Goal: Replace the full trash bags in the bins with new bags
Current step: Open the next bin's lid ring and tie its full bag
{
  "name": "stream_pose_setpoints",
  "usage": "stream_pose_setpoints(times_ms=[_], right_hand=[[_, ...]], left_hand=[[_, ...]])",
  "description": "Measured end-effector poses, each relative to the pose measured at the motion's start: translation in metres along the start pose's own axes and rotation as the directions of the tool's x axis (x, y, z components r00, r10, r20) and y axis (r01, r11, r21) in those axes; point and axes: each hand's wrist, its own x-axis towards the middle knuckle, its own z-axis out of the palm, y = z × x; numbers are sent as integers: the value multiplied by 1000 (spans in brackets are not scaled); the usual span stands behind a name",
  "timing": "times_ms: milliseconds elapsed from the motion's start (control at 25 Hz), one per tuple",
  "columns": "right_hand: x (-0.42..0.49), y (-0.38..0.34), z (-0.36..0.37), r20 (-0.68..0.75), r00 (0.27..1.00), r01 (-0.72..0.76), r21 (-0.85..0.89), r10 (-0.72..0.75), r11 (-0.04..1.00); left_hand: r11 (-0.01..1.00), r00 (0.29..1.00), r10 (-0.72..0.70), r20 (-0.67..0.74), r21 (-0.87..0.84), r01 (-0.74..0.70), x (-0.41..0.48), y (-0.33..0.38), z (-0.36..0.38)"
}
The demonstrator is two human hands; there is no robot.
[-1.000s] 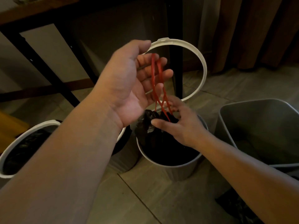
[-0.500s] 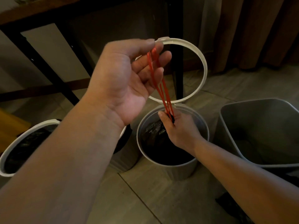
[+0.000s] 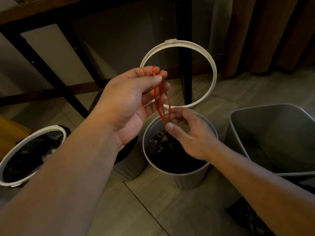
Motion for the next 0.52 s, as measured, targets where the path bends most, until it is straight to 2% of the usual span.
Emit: stream_pose_setpoints(times_ms=[80, 200, 320, 440, 520], right_hand=[[1, -23, -9, -47, 996, 87, 295, -76, 952], [4, -44, -15, -64, 984, 180, 382, -168, 906], [4, -54, -22, -84, 994, 109, 510, -77, 854], [8, -57, -33, -15, 998, -26, 751, 56, 659], [10, -56, -38, -25, 996, -38, 764, 88, 644]], left_hand=[[1000, 999, 11, 30, 22, -12, -1, -2, 0], [999, 997, 16, 81, 44, -20, -2, -6, -2], [999, 996, 28, 79, 44, -32, -3, -8, -10], [998, 999, 53, 12, 16, -53, -3, -11, -18], [998, 997, 64, -43, 9, -64, -6, -12, -22]])
